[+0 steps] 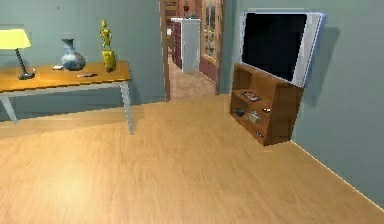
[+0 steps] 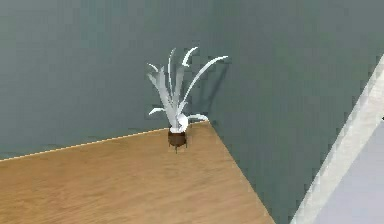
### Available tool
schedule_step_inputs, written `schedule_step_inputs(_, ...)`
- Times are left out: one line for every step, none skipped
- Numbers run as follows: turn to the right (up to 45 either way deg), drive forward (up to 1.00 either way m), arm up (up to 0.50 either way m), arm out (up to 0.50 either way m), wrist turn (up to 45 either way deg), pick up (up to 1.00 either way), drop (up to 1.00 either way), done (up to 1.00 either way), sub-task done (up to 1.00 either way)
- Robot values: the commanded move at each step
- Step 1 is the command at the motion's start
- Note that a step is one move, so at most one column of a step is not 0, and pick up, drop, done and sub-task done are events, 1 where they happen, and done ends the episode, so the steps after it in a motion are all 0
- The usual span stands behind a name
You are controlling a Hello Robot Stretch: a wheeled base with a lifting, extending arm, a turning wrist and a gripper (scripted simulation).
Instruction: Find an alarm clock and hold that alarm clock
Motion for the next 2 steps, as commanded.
schedule_step_inputs(0.0, 1.0, 0.0, 0.0, 0.0, 0.0, 0.0, 0.0, 0.0)
schedule_step_inputs(0.0, 1.0, 0.0, 0.0, 0.0, 0.0, 0.0, 0.0, 0.0)
